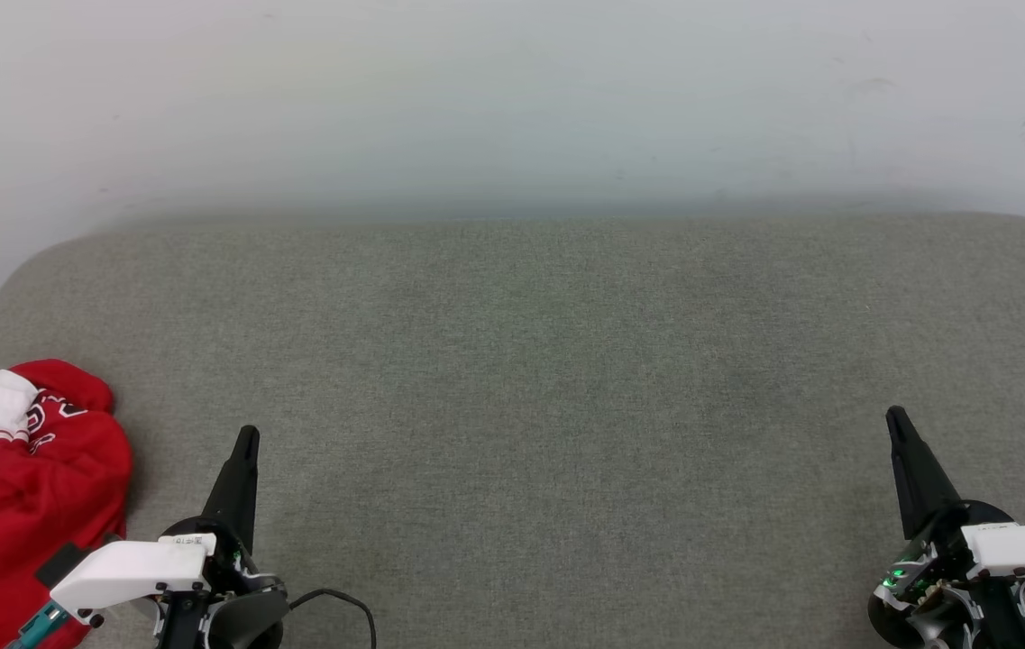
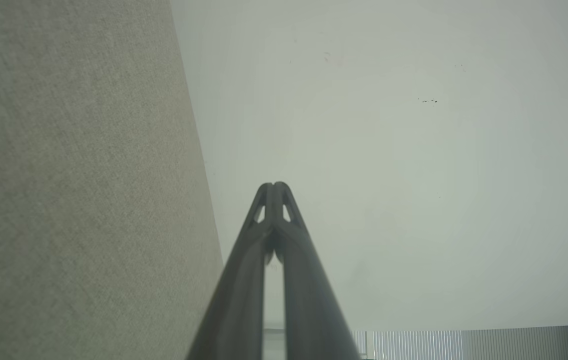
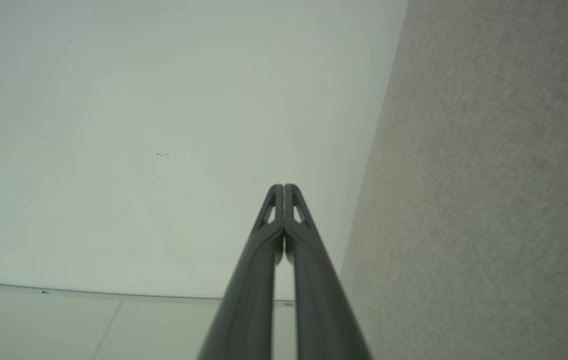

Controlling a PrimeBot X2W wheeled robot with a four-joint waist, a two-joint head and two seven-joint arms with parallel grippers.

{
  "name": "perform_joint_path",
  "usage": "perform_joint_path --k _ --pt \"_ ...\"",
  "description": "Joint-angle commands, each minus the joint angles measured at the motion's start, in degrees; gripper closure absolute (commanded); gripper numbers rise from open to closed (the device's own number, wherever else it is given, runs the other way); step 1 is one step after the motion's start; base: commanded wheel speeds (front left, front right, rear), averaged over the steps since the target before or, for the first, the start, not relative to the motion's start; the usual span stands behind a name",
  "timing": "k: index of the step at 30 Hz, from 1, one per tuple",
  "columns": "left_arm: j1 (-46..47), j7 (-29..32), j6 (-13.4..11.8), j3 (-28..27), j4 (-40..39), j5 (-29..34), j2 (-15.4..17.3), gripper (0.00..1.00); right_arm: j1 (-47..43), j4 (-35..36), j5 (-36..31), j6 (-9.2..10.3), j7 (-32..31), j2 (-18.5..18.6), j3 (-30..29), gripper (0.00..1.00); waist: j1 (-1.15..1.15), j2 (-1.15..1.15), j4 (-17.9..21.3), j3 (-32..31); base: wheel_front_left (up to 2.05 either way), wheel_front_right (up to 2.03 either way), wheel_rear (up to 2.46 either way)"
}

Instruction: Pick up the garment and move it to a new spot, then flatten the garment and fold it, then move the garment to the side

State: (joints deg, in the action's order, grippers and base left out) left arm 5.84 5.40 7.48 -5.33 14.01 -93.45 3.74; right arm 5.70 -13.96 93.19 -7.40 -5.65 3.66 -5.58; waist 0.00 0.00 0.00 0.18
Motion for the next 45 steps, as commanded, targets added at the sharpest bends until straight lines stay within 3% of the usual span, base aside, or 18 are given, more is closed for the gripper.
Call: perform_joint_path --k 1,28,29,45 --pt "0.50 0.38 0.02 -0.11 0.03 0.38 0.02 1.00 0.79 -0.11 -0.26 -0.16 -0.26 -0.15 -0.10 1.00 0.00 0.00 0.00 0.00 0.00 0.00 0.00" --pt "0.55 0.55 0.02 -0.49 0.05 0.62 -0.26 1.00 0.83 -0.12 -0.50 -0.17 -0.42 -0.38 -0.41 1.00 0.00 0.00 0.00 0.00 0.00 0.00 0.00" --pt "0.55 0.57 0.02 -0.50 0.05 0.63 -0.27 0.00 0.83 -0.11 -0.51 -0.17 -0.43 -0.38 -0.41 0.00 0.00 0.00 0.00 0.00 0.00 0.00 0.00" --pt "-1.03 -3.67 0.00 3.75 -3.55 2.27 -0.65 0.00 -2.80 4.44 -2.08 -0.01 3.73 -0.44 2.41 0.00 0.00 0.00 -0.16 -0.03 0.00 0.00 0.00"
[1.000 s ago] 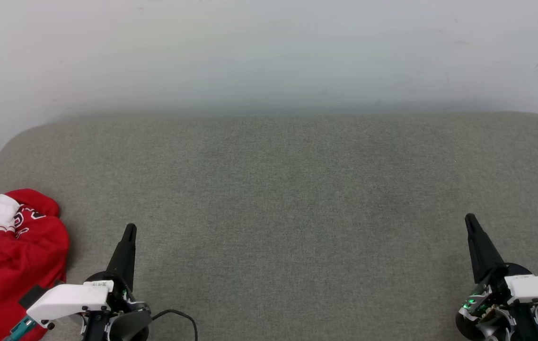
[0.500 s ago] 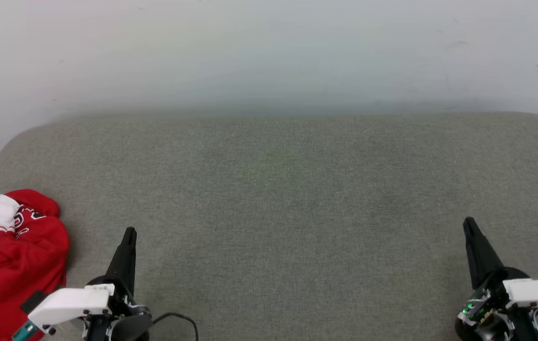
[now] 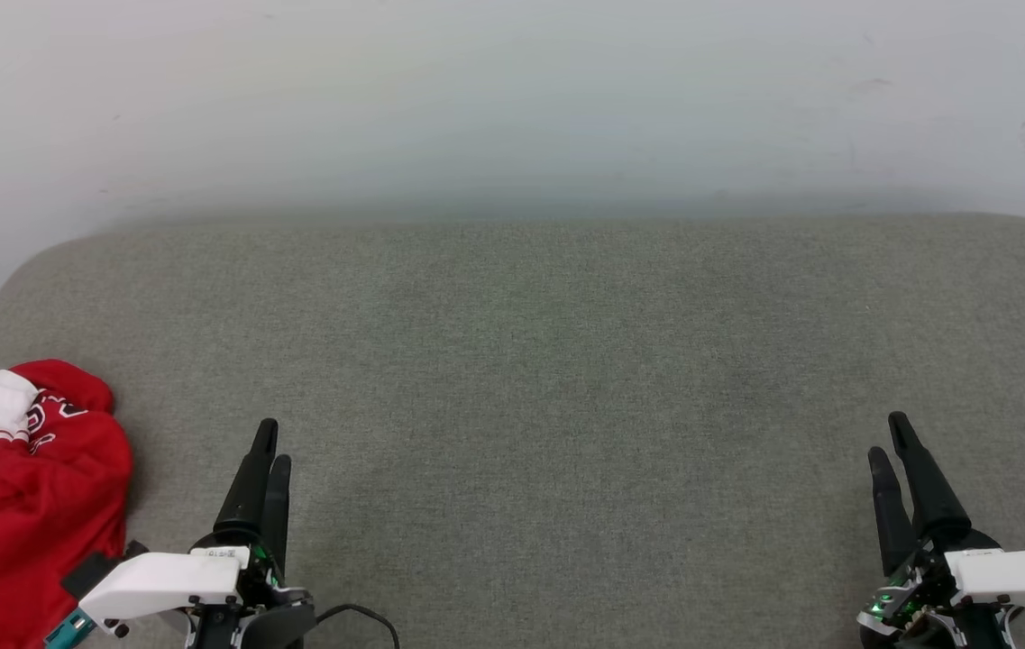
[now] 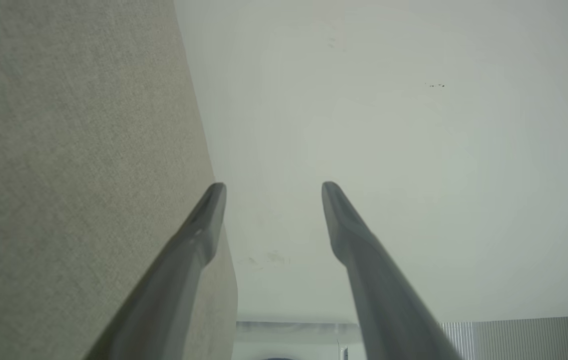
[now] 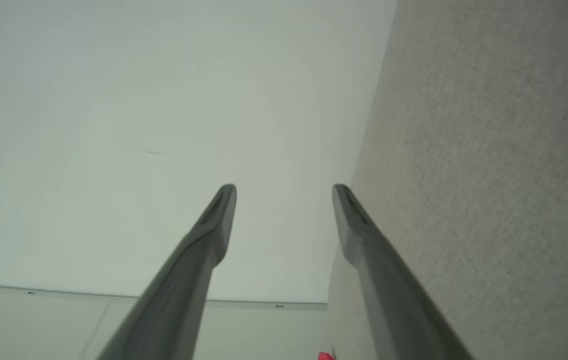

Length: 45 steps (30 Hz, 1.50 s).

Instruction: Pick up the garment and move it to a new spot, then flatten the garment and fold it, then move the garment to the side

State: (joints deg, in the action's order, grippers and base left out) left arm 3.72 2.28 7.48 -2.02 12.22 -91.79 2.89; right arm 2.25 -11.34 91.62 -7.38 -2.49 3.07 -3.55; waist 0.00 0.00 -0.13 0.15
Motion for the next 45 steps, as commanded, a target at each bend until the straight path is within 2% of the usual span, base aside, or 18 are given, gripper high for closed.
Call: perform_joint_path --k 1,10,17,34,45 --pt "1.10 -0.55 0.00 0.44 -1.76 0.61 0.19 0.00 0.65 1.83 -0.51 -0.03 0.56 0.15 0.38 0.00 0.00 0.00 -0.02 0.00 0.00 0.00 0.00" --pt "0.96 -2.70 0.01 1.54 -4.53 4.46 0.17 0.00 -0.11 4.39 -4.39 -0.05 2.78 0.41 1.55 0.00 0.00 0.00 -0.18 -0.01 0.00 0.00 0.00" --pt "0.77 -4.25 0.01 1.60 -6.63 11.28 0.16 0.00 -0.04 5.60 -12.82 -0.06 4.33 0.43 1.34 0.00 0.00 0.00 -0.32 -0.03 0.00 0.00 0.00" --pt "-0.02 -7.58 0.01 2.56 -8.87 38.18 0.13 0.00 -0.35 8.74 -44.21 -0.08 7.69 0.55 1.98 0.00 0.00 0.00 -0.67 -0.14 0.00 0.00 0.00" --pt "-0.41 -9.43 0.01 2.86 -8.53 52.41 1.16 0.00 -1.32 9.81 -59.60 -0.09 7.15 1.27 2.82 0.00 0.00 0.00 -0.82 -0.37 0.00 0.00 0.00"
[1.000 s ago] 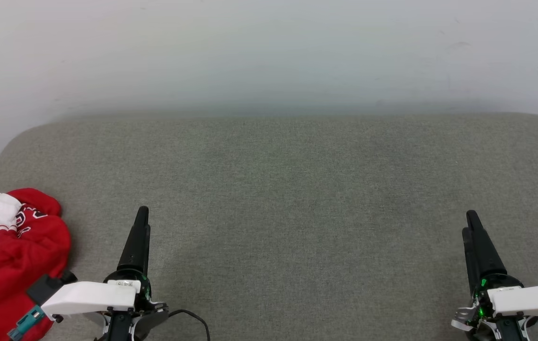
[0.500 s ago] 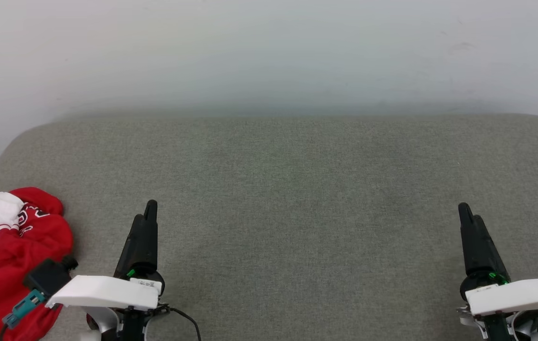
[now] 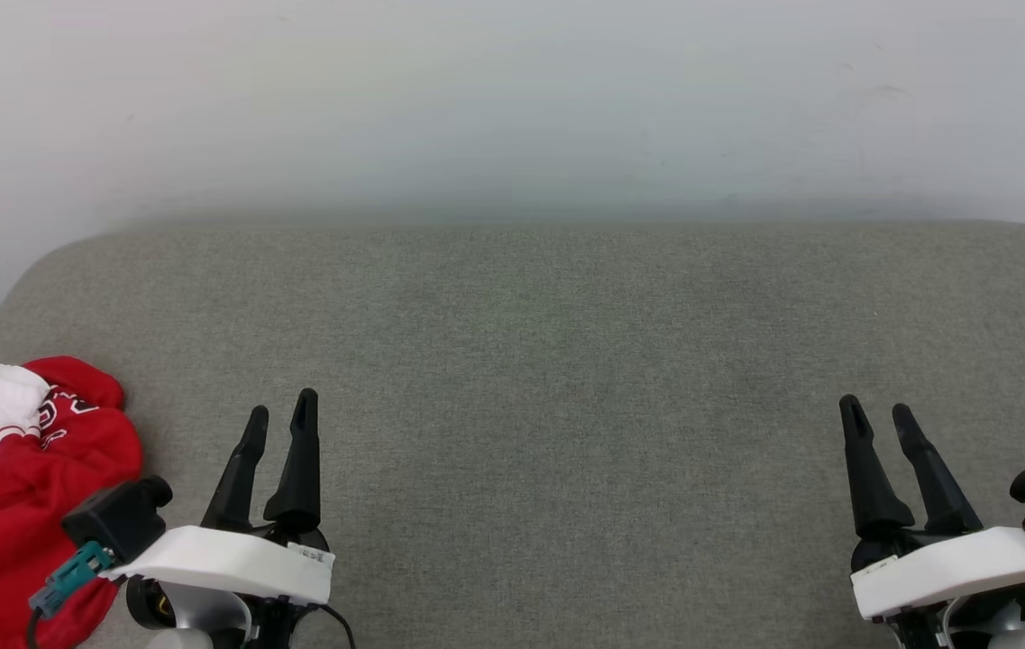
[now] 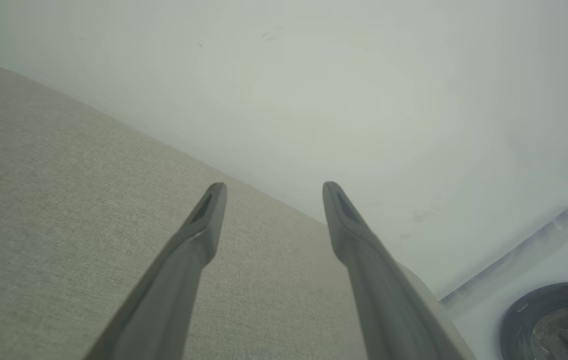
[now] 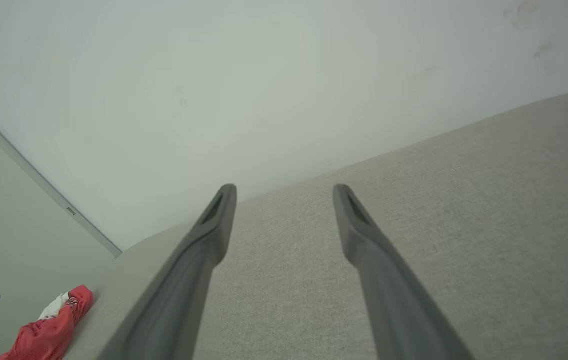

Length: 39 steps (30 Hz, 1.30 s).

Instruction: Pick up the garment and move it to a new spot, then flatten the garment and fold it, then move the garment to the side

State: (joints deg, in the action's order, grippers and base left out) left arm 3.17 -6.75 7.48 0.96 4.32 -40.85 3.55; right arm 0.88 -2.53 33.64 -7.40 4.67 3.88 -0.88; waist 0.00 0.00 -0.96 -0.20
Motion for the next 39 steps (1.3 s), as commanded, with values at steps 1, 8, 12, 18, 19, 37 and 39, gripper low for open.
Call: perform_joint_path --k 1,8,12,18,19,37,39 --pt "0.11 -0.59 0.01 -0.14 -0.60 2.52 0.57 0.00 0.00 1.17 -2.79 -0.07 -0.12 0.58 0.22 0.00 0.00 0.00 0.02 -0.04 0.00 0.00 0.00" --pt "0.02 -1.67 -0.04 -0.19 -0.20 9.61 1.02 0.00 -0.46 2.20 -9.52 -0.08 -1.37 0.58 -0.19 0.00 0.00 0.00 0.04 -0.16 0.00 0.00 0.00" --pt "-0.02 -2.22 -0.10 0.02 0.27 12.82 1.29 0.00 -0.56 2.55 -12.87 -0.09 -1.97 0.41 -0.49 0.00 0.00 0.00 0.03 -0.21 0.00 0.00 0.00" --pt "-0.18 -3.12 -0.48 0.47 1.55 17.23 1.95 0.00 -1.10 2.88 -17.22 -0.09 -2.96 -0.04 -1.55 0.00 0.00 0.00 -0.08 -0.34 0.00 0.00 0.00" --pt "-0.19 -3.24 -0.52 0.59 1.81 17.89 2.07 0.00 -1.23 2.94 -17.93 -0.09 -3.07 -0.12 -1.76 0.00 0.00 0.00 -0.09 -0.36 0.00 0.00 0.00" --pt "0.47 -5.79 -1.12 1.76 4.84 28.00 2.87 0.00 -3.11 5.43 -28.59 -0.11 -4.09 -0.97 -2.94 0.00 0.00 0.00 -0.18 -0.36 0.00 0.00 0.00" --pt "0.50 -6.12 -1.06 1.77 4.98 28.81 2.88 0.00 -3.16 5.56 -28.78 -0.12 -4.10 -0.98 -2.92 0.00 0.00 0.00 -0.21 -0.36 0.00 0.00 0.00"
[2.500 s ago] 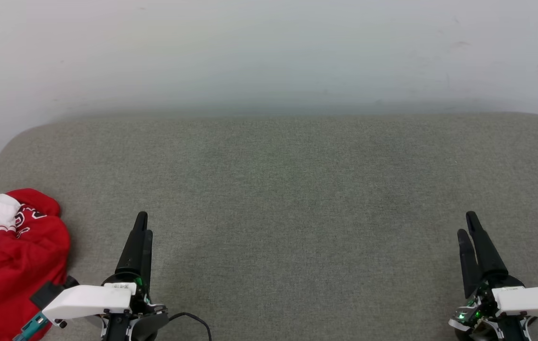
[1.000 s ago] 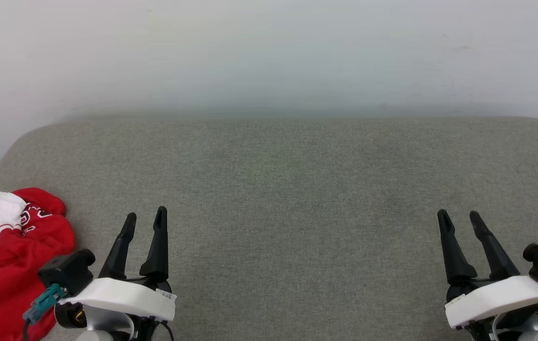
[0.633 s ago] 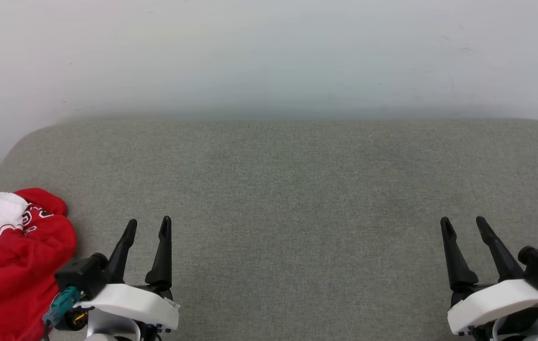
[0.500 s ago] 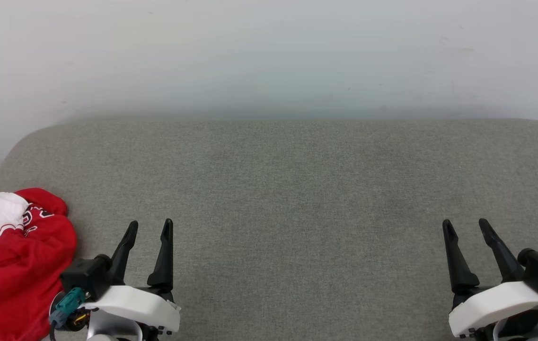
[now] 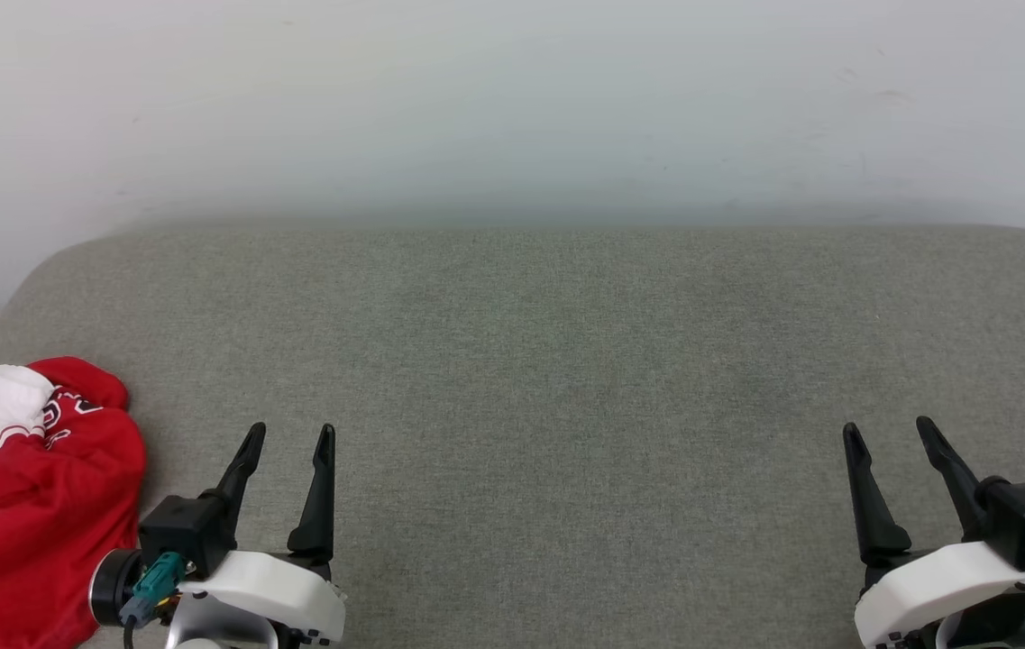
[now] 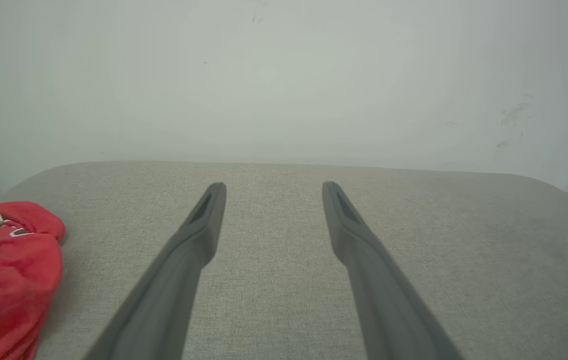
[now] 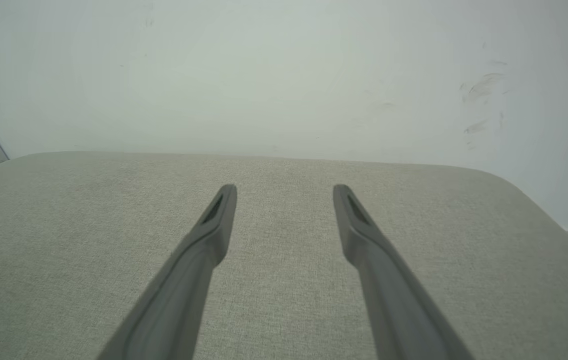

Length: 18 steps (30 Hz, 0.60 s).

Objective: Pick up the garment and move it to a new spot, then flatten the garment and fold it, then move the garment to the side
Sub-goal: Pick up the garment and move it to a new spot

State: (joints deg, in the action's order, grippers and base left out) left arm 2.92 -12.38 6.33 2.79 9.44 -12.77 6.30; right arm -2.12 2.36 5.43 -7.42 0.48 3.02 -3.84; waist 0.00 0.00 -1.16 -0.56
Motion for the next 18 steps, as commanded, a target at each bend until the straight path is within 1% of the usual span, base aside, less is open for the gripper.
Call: perform_joint_path --k 1,6,10,14,18 --pt "0.80 -0.61 0.12 -0.06 -0.11 1.09 0.12 0.00 -0.19 0.79 -0.91 -0.09 0.13 -0.12 0.02 0.00 0.00 0.00 -0.04 0.01 0.00 0.00 0.00" --pt "1.06 -1.12 0.21 -0.39 0.12 2.54 -0.14 0.00 -0.33 1.08 -1.55 -0.09 0.21 -0.14 -0.24 0.00 0.00 0.00 -0.37 0.03 0.00 0.00 0.00" --pt "1.17 -1.55 0.24 -1.15 0.23 3.45 -0.43 0.00 -0.36 1.27 -1.78 -0.07 0.39 -0.16 -0.37 0.00 0.00 0.00 -1.50 0.08 0.00 0.00 0.00" --pt "1.44 -1.98 0.41 -2.09 0.46 4.26 -0.62 0.00 -0.21 1.36 -2.22 -0.05 0.46 -0.17 0.32 0.00 0.00 0.00 -3.56 0.13 0.00 0.00 0.00" --pt "1.44 -2.35 0.53 -2.92 0.66 4.80 -0.95 0.00 0.19 1.20 -2.81 -0.06 0.46 -0.17 1.63 0.00 0.00 0.00 -6.51 0.22 0.00 0.00 0.00"
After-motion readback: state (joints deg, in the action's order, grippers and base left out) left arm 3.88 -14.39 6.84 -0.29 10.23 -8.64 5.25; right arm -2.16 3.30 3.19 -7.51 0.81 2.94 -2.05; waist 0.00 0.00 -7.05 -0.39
